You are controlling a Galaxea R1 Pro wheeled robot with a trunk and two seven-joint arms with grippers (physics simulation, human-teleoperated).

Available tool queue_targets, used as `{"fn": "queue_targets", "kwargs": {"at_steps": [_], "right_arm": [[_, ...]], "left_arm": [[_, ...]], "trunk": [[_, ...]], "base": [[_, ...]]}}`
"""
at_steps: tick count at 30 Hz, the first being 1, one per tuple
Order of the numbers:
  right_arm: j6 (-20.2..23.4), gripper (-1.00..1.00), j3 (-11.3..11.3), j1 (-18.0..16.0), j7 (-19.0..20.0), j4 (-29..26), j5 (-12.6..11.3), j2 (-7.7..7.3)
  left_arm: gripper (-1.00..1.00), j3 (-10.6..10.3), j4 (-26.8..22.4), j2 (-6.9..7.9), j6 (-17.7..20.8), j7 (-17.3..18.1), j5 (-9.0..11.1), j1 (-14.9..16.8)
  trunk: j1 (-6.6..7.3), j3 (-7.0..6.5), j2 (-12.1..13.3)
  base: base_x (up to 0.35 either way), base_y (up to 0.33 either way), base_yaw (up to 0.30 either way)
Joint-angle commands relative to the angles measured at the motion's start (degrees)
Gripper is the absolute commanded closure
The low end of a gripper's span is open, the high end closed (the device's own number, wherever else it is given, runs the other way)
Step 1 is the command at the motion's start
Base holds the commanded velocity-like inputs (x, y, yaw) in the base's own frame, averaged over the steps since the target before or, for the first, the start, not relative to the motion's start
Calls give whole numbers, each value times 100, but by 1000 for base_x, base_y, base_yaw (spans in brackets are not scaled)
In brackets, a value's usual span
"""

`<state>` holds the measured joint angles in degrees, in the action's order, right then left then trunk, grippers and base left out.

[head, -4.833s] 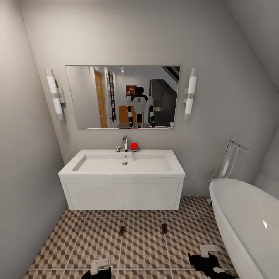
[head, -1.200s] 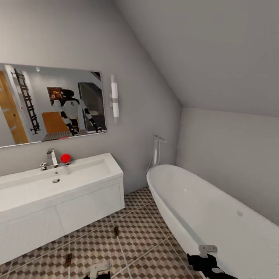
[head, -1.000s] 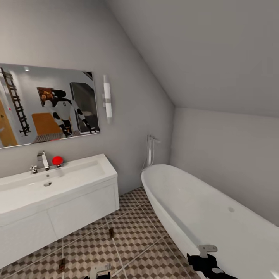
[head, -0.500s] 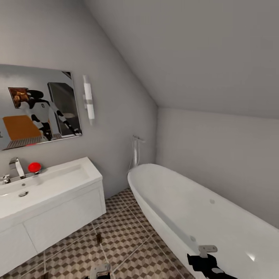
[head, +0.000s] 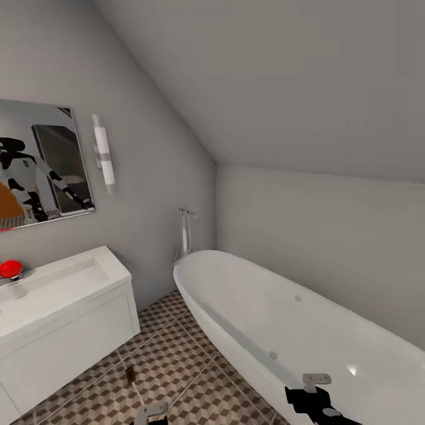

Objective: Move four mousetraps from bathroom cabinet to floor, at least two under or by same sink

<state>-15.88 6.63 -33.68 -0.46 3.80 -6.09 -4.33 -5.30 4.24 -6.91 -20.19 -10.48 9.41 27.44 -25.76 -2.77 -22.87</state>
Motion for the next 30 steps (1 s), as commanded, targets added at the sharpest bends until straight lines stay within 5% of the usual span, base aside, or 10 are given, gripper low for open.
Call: {"fn": "queue_targets", "kwargs": {"at_steps": [1,30], "right_arm": [[-38,-100,49,-6,2,24,-59,3],[-38,-100,49,2,2,24,-59,3]], "left_arm": [[-100,-50,24,-3,-38,-7,52,8],[-100,-50,24,-3,-38,-7,52,-5]], "trunk": [[-3,0,-5],[-3,-61,-5]], "base": [[0,0,-272],[0,0,-272]]}}
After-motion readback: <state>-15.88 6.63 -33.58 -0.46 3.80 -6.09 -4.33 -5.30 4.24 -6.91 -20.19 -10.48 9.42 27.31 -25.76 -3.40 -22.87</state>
